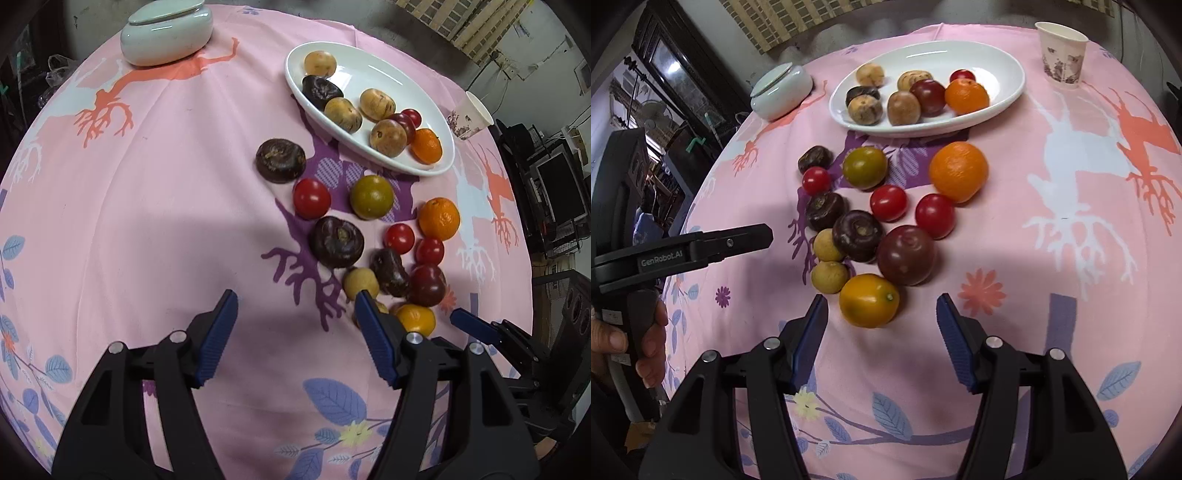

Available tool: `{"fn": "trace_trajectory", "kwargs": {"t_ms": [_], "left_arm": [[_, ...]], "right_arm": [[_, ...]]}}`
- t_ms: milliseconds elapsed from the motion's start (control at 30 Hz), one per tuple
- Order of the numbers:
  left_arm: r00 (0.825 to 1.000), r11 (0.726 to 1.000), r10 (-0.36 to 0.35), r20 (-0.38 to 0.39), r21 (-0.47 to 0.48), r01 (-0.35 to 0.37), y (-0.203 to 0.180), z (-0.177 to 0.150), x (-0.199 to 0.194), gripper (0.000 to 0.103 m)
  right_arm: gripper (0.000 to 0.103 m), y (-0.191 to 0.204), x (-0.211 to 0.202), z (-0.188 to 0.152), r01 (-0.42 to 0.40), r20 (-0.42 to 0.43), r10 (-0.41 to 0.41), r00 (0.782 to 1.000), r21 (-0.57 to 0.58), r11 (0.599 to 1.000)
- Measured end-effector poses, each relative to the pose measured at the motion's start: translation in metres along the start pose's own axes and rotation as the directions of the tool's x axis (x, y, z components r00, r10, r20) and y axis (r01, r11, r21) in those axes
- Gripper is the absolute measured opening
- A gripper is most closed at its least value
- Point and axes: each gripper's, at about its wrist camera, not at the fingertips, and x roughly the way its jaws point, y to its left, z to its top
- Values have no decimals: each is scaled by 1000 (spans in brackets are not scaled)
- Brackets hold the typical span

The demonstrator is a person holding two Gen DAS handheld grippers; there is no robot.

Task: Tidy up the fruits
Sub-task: 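Grasp a small yellow-green fruit with the left tool while the right tool grasps a yellow tomato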

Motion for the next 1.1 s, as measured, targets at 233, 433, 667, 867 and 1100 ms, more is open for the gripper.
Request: {"fn": "trace_trajectory", "kwargs": {"t_ms": [233,433,667,867,1100], "left_arm": [[1000,1000,5,-13,-12,-5,5,-4,1,69],[1000,1000,-1,-26,10,1,-3,-7,3,69],[998,996,-34,-57,85,39,-31,-17,13,69],[993,983,-62,-100,163,78,-58,-23,29,42],[993,982,-46,-109,176,65,-70,-21,44,36]], "right_arm": [[59,18,24,-2,58,-29,-62,998,-111,992],[41,18,39,1,45,-38,-49,998,-111,993],[41,1,17,-5,-4,-23,3,1000,-54,999],[41,-27,-9,-20,0,-11,0,1000,10,1000],[41,-43,-25,-29,-5,4,5,1000,42,999]]}}
